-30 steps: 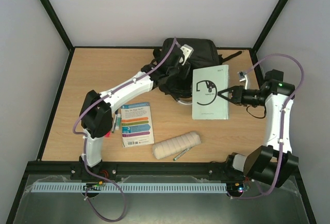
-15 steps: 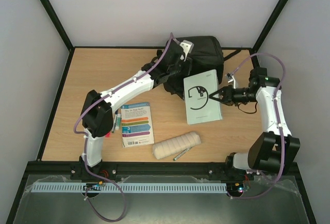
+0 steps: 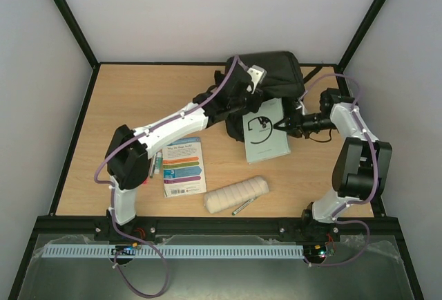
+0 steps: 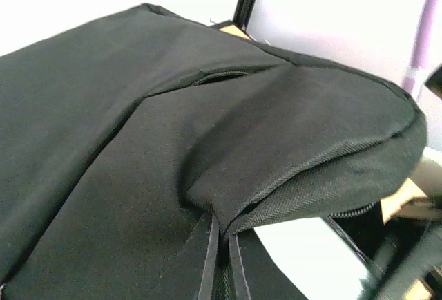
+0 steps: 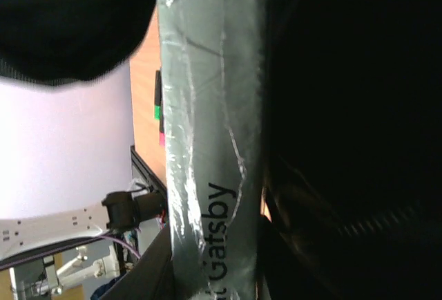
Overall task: Pack the student bag
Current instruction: Place the book in the student bag.
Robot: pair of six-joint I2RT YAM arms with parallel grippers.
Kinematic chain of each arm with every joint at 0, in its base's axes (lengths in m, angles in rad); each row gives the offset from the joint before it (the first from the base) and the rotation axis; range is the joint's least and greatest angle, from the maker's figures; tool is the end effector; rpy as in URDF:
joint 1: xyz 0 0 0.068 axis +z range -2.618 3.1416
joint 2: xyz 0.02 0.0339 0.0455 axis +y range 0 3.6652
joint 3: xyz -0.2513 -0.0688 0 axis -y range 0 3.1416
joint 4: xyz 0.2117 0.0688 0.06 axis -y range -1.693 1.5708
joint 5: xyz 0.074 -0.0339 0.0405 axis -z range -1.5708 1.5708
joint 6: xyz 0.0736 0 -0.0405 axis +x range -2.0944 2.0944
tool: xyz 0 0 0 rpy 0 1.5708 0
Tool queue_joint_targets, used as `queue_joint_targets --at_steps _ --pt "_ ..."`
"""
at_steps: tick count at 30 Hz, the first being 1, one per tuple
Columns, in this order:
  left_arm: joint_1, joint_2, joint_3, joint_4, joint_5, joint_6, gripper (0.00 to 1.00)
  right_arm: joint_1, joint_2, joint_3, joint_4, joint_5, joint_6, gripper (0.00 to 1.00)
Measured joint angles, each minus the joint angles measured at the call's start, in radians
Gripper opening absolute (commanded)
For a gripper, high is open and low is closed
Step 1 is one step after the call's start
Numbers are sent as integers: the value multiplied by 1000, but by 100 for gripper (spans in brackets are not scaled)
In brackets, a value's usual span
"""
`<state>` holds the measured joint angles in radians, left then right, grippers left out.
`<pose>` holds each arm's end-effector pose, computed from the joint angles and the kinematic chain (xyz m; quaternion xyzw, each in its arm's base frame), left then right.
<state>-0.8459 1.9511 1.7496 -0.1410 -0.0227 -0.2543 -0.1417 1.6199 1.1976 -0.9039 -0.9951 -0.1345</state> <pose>0.3140 -0.3520 0.3137 0.2320 0.7836 -0.2933 0.4961 0.2836 0.0219 0.2218 -0.0551 0.8724 0.4544 0.1714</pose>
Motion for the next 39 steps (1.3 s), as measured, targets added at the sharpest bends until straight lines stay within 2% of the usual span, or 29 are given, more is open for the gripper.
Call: queue_joint_targets --at_steps 12,21,27,28,30,35,39 --pt "-48 -42 -69 -10 -11 -2 2 8 119 2 275 38 177 1" --pt "-47 -41 -90 -8 -23 6 2 71 162 -5 297 62 143 3" --pt "-46 -42 -111 -6 48 50 2 109 142 -31 309 84 156 6" --pt "-46 -42 -111 -6 64 56 2 111 132 -36 315 93 166 9" --pt "-46 -42 -111 -6 94 69 2 111 115 -40 336 116 193 22" --pt "-46 -42 -111 -7 124 107 2 117 112 -39 415 146 232 43" --pt "-48 -42 -115 -8 122 134 2 123 110 -40 430 196 219 55"
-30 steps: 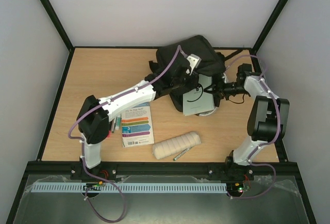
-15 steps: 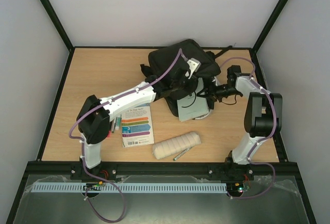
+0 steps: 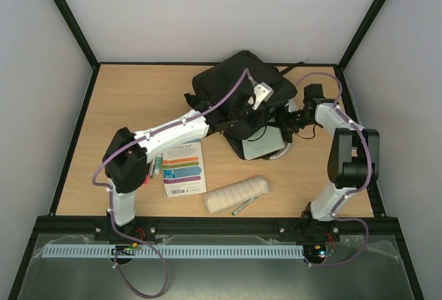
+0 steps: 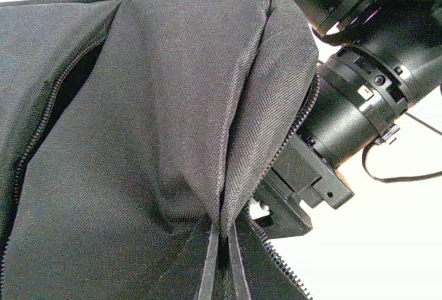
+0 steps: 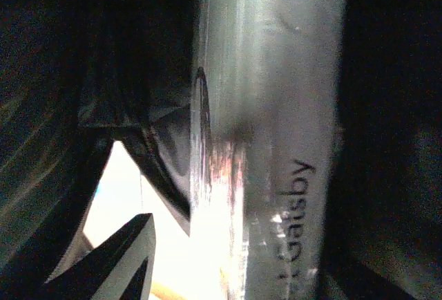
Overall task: Pack the student bag
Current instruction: Place the book in the student bag.
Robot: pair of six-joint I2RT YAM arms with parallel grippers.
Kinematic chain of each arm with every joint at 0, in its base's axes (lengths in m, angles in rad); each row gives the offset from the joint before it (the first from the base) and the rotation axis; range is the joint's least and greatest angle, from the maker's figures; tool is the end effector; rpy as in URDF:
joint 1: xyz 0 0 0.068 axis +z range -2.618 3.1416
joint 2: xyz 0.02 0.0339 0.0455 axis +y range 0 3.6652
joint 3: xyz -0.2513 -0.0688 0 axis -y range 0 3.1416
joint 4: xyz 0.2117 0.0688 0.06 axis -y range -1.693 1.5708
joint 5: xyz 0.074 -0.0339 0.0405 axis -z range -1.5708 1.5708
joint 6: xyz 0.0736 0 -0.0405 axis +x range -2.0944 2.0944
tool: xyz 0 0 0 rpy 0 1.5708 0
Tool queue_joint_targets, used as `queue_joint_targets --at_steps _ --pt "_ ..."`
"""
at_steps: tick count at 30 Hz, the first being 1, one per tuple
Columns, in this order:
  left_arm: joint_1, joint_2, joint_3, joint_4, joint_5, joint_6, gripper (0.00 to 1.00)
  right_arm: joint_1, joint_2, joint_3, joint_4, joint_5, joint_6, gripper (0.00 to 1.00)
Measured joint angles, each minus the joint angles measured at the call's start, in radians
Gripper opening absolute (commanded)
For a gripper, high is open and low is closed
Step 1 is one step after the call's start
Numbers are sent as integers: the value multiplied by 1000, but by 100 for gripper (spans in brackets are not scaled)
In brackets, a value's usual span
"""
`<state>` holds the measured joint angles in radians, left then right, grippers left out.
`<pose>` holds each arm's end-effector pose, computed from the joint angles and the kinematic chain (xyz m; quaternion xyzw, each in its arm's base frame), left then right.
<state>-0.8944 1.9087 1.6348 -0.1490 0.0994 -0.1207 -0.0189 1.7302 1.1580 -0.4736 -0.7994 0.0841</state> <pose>0.2808 -0.3614 0.2907 0.3414 0.7666 -0.3000 0.4536 0.3341 0.0465 0.1890 -0.0551 0.8936 0.3834 0.2267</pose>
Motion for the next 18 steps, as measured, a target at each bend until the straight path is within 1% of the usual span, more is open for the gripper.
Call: queue_joint_targets --at_steps 2,4,8,12,18 --pt "-2 -2 -8 1 0 10 2 0 -14 -4 -2 39 -25 60" --pt "-4 -12 -21 0 6 16 2 0 -50 -20 -9 84 -62 63" --pt "-4 -34 -22 -5 32 24 2 -2 -169 -76 -34 180 -141 69" --pt "1 -46 -22 -19 67 29 2 -8 -311 -132 -76 270 -237 73" --pt "32 -45 -16 -42 106 40 2 -8 -439 -184 -138 343 -391 74"
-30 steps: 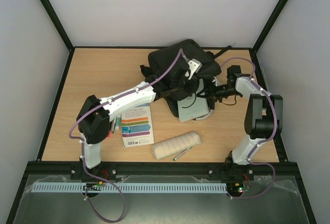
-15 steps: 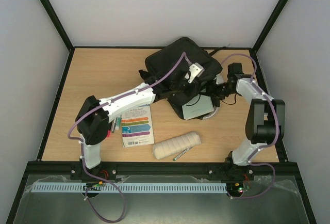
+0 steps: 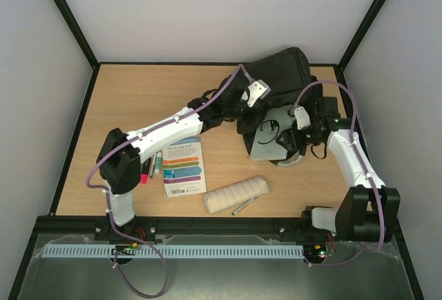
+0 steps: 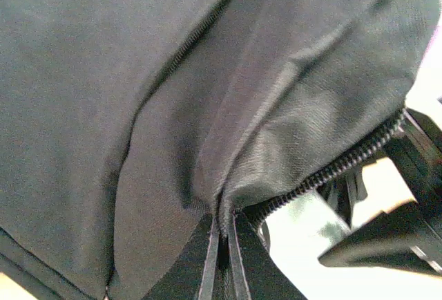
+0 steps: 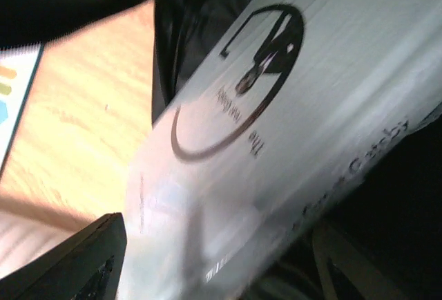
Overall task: Pack the student bag
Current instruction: Place the book in the student bag.
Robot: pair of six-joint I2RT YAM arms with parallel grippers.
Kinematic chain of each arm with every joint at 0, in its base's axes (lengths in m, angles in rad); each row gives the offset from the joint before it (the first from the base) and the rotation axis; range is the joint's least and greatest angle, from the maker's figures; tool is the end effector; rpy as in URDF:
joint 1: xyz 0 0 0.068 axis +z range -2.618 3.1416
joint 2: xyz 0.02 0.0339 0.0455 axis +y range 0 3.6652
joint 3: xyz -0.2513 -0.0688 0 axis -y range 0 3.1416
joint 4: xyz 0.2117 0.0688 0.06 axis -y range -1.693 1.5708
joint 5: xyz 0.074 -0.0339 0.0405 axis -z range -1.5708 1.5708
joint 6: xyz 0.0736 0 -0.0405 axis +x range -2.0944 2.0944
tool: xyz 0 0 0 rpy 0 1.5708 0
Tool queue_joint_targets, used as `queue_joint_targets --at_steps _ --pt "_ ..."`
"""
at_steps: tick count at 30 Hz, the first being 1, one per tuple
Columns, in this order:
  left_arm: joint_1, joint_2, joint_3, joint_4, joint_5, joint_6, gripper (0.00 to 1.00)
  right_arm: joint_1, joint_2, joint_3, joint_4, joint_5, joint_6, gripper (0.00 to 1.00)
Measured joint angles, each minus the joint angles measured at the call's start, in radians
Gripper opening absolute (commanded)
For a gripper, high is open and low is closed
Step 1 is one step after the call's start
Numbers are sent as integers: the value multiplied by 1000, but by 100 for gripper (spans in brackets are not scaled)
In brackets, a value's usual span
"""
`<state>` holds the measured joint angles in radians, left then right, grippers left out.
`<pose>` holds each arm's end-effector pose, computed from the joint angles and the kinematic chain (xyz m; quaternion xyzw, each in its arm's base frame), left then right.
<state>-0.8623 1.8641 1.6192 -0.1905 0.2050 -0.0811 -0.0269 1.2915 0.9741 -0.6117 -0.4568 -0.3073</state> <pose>0.2782 -0.3477 0.2993 0.3702 0.7546 -0.3199 0.4373 0.2552 0.0256 0.2338 -0.1999 0.9053 0.1608 0.3386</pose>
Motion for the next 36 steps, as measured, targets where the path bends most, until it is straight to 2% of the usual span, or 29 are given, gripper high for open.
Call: queue_joint_targets --at_steps 1,5,7,15,20,24,28,36 --pt "3 1 3 8 2 0 2 2 -18 -12 -8 2 -34 73" --pt "17 2 5 26 0 -4 2 15 -79 -68 -64 -48 -180 43" --pt "20 2 2 27 -4 -10 2 19 -91 -98 -83 -64 -213 38" --pt "22 2 -4 28 -23 -36 2 21 -139 -132 -131 -55 -303 53" --pt "23 2 -4 28 -24 -62 2 21 -307 -140 -153 -50 -420 52" --pt "24 2 -4 28 -21 -78 2 44 -343 -137 -171 -29 -509 48" --pt "26 10 5 27 -17 -93 2 159 -317 -137 -169 44 -546 52" --pt "43 18 14 26 14 -135 2 514 -282 -159 -43 282 -507 61"
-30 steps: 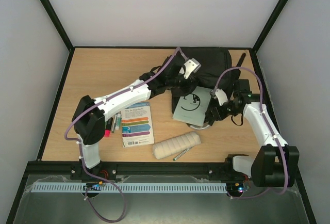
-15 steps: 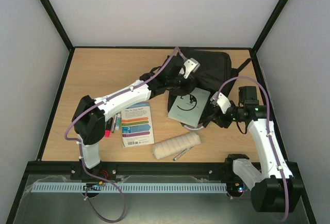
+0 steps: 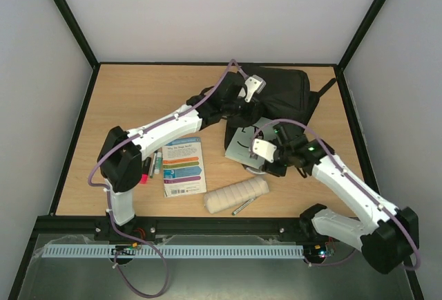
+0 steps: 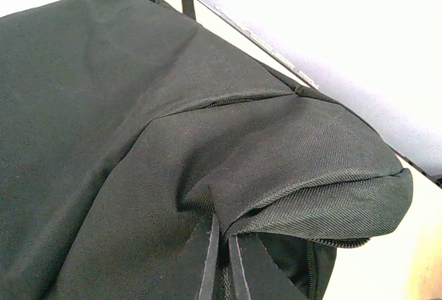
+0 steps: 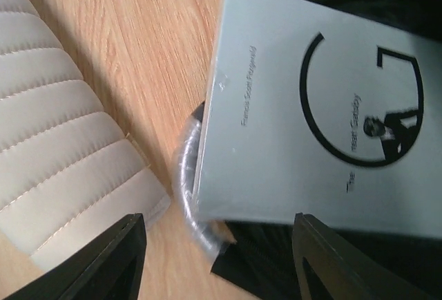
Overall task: Pack the student bag
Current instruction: Place the book in the student bag.
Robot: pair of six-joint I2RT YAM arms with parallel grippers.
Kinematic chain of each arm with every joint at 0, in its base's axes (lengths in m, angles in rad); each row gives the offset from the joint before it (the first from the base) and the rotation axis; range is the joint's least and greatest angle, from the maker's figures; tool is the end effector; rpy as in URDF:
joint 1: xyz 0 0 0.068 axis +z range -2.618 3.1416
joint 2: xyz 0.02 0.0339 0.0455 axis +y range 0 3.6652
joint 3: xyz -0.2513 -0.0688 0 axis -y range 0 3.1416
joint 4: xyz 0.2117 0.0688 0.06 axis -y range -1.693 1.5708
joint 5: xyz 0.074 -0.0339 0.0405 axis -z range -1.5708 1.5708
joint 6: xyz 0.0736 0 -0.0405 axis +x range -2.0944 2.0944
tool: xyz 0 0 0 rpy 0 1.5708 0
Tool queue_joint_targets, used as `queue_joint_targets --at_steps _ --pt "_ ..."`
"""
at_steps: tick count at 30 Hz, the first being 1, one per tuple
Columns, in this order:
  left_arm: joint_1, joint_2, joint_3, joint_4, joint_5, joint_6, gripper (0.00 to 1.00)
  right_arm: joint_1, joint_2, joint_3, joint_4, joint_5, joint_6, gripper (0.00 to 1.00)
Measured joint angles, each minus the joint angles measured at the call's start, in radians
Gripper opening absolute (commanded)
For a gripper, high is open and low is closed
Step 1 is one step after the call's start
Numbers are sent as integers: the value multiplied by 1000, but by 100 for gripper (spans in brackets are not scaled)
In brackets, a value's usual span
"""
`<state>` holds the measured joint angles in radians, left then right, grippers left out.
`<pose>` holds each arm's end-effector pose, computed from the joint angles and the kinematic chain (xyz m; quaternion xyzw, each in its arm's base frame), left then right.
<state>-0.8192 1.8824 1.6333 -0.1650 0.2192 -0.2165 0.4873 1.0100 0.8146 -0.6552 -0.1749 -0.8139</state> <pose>0.2959 -0.3401 0.3000 0.3041 0.7771 -0.3486 0.4268 0.1727 0.1060 0.2340 -0.5891 0.7232 0.0236 0.3596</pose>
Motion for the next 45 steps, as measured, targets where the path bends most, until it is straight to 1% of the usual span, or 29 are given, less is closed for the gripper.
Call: queue_joint_targets --at_steps 4,8,13,17,20,23,27,34,40,45 --pt "3 3 3 -2 12 -14 3 123 104 -2 87 110 35 67" --pt "3 6 5 -5 17 -18 2 186 201 -3 159 196 60 69" --pt "3 6 14 -16 20 -21 2 200 240 -3 222 250 82 71" --pt "6 6 21 -27 25 -22 3 201 240 -3 243 253 89 77" --pt "6 6 21 -30 28 -24 2 207 242 -4 243 243 93 77" --pt "6 6 22 -31 31 -27 2 219 256 -5 244 235 105 75" --pt "6 10 22 -30 38 -33 2 221 312 -5 266 251 130 71" --pt "6 11 22 -30 43 -37 2 224 365 -5 345 391 176 58" --pt "6 11 22 -29 45 -37 2 222 365 -15 437 525 176 55" --pt "7 11 22 -27 51 -35 2 190 388 -23 529 601 156 54"
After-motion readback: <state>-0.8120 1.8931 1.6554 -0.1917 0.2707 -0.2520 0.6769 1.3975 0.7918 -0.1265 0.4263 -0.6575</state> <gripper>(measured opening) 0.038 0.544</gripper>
